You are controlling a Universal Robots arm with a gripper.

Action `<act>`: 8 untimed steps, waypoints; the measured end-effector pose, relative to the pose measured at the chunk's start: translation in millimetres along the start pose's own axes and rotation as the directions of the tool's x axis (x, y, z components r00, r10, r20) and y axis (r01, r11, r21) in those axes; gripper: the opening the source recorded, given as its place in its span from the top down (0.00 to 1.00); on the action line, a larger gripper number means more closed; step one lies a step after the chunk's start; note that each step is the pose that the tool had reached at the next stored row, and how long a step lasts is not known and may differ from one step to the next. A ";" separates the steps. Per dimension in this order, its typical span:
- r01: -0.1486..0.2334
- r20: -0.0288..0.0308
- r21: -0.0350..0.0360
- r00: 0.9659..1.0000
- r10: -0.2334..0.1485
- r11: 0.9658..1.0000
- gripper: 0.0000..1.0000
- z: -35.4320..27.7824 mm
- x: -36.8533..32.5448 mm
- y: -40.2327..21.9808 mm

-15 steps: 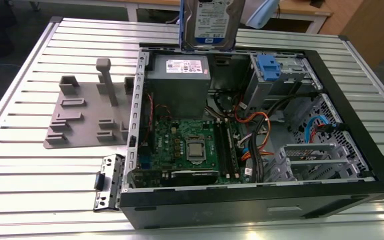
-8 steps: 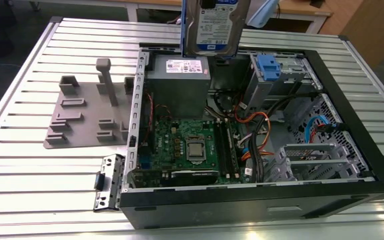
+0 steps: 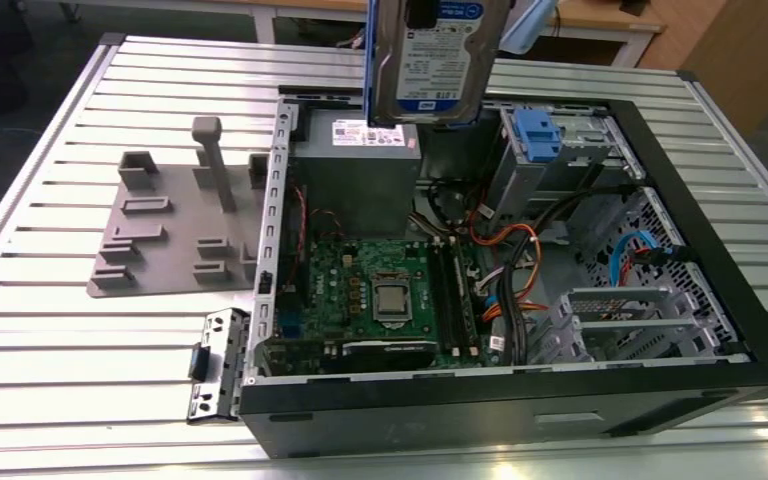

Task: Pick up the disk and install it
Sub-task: 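Pick up the disk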

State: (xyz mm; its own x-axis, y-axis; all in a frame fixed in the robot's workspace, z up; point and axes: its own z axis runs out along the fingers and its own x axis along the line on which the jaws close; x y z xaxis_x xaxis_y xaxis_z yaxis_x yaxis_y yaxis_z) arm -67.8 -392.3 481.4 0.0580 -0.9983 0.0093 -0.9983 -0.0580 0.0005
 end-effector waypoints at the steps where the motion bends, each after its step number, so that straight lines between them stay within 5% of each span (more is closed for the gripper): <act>1: 0.000 0.000 0.000 1.000 0.000 1.000 0.64 0.0 1.7 -0.2; 8: 0.000 0.000 0.000 1.000 0.000 1.000 0.64 0.2 12.7 -1.9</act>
State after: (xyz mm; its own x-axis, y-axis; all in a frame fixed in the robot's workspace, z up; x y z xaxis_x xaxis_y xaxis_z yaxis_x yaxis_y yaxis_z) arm -65.2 -404.9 481.3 0.0580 -0.9983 0.0094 -0.9983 -0.0580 0.0005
